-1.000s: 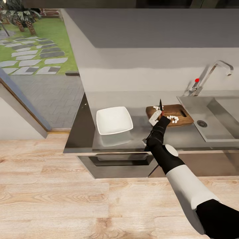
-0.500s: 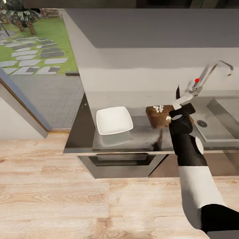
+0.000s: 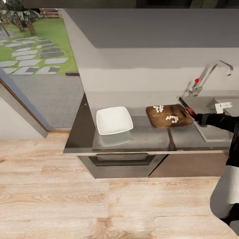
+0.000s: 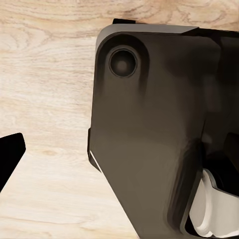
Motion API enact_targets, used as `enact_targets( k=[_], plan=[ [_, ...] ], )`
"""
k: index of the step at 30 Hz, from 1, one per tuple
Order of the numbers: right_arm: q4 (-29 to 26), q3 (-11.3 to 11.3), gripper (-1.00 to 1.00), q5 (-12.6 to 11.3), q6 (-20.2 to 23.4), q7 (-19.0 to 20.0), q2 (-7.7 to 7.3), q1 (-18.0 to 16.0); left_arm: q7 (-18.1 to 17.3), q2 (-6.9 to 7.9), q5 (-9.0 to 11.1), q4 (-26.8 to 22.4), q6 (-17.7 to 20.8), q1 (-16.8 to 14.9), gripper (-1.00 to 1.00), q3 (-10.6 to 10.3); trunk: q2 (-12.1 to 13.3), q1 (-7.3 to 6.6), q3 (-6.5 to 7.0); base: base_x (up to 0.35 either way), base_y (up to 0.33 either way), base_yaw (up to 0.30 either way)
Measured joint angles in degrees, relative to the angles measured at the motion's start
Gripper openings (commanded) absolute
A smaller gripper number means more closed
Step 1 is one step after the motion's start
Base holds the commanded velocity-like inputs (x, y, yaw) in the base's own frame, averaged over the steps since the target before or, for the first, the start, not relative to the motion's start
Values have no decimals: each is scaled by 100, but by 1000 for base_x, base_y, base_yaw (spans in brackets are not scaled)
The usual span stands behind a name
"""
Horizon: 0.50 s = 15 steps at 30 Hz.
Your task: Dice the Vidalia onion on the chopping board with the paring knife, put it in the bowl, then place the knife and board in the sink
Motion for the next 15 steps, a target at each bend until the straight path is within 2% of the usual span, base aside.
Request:
enact_targets(
  k=[1, 3, 7, 11, 15],
  plan=[
    [0, -5, -100, -320, 52, 9, -140, 0, 0, 0, 0, 0, 0, 0, 100, 0, 0, 0, 0, 0, 0, 0],
    [0, -24, -100, -548, 98, 13, -240, 1, -3, -5, 0, 1, -2, -1, 100, -1, 0, 0, 0, 0, 0, 0],
    [0, -291, -100, -648, 111, 15, -285, 1, -4, -9, 0, 1, -1, -1, 100, -1, 1, 0, 0, 0, 0, 0],
    [22, -326, -100, -644, 101, -81, -286, 1, -4, -9, 0, 1, 0, -1, 100, -1, 1, 1, 0, 0, 0, 0],
    [78, -338, -100, -627, 90, -337, -273, 1, -7, -9, 0, 1, -6, -1, 100, -1, 1, 1, 0, 0, 0, 0]
  ],
)
